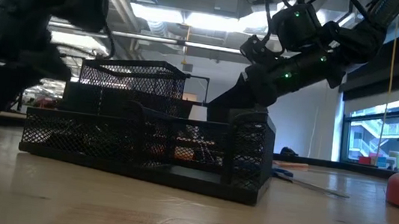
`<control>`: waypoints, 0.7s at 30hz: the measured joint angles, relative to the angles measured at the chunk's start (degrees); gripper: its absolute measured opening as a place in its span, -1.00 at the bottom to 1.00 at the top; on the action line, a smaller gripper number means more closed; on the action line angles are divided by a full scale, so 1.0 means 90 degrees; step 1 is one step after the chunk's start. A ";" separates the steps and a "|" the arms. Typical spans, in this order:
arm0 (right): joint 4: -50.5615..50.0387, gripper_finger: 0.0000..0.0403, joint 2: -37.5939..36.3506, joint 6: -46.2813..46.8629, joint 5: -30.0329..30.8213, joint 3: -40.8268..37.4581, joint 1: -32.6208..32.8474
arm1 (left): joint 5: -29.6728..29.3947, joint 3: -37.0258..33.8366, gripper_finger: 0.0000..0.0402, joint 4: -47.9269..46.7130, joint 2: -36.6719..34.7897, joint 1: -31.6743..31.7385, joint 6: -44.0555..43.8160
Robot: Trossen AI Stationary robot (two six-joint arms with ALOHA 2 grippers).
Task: Pick and place office supplies into organizer
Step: Put the bottom black pen into the desk organizer
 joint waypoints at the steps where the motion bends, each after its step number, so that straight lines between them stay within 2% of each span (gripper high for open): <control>1: 0.0000 0.05 0.0000 0.0000 0.0000 0.0001 0.0000 | 0.0118 -0.0096 -0.27 0.0109 0.0004 0.0000 -0.0058; 8: 0.0007 0.05 0.0000 -0.0005 0.0002 0.0001 0.0000 | 0.0278 -0.0561 -0.29 0.1007 -0.0008 0.0002 -0.0153; 21: 0.0036 0.05 0.0000 -0.0074 0.0002 0.0001 0.0000 | 0.0441 -0.0574 -0.31 0.1023 0.0006 0.0005 -0.0342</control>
